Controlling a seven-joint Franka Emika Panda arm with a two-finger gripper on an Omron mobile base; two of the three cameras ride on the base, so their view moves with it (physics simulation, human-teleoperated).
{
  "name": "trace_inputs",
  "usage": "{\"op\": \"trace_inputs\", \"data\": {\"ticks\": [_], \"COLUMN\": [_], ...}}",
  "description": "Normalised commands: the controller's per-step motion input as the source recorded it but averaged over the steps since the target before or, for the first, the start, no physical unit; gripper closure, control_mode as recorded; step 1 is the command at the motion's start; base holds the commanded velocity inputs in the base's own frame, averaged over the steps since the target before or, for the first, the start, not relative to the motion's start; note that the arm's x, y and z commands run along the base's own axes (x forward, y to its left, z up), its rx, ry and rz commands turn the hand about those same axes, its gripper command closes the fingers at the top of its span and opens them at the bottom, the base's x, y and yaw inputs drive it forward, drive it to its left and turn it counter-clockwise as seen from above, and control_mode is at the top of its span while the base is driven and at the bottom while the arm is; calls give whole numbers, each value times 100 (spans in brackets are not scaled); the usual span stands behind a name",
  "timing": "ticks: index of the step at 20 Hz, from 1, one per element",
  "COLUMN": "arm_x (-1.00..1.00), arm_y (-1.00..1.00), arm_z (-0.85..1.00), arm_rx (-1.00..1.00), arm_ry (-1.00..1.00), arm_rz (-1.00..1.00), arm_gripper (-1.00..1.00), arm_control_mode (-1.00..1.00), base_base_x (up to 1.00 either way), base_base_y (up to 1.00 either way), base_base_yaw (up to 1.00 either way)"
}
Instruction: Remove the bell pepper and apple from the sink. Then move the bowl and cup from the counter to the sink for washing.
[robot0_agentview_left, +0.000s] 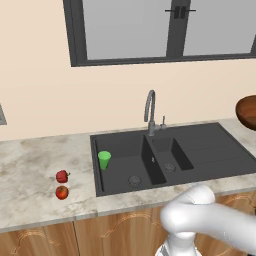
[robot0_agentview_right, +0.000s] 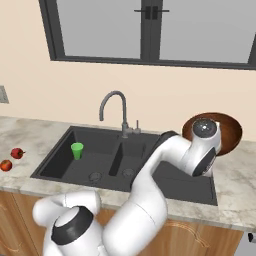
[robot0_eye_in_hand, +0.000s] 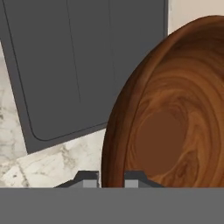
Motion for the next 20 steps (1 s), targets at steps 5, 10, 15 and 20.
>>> {"op": "trace_inputs", "data": {"ticks": [5, 10, 15, 20], "arm_x": [-29, -32, -29, -33], "arm_y": [31, 32, 35, 42], "arm_z": [29, 27, 29, 17], "arm_rx": [-8, -8, -4, 0], "arm_ry": [5, 13, 12, 4], "arm_rz": [15, 11, 7, 2], "arm_gripper": [100, 100, 100, 100], "arm_control_mode": [-100, -100, -100, -100], "base_base_x": [0, 0, 0, 0], "base_base_y": [0, 0, 0, 0], "base_base_yaw": [0, 0, 0, 0]}}
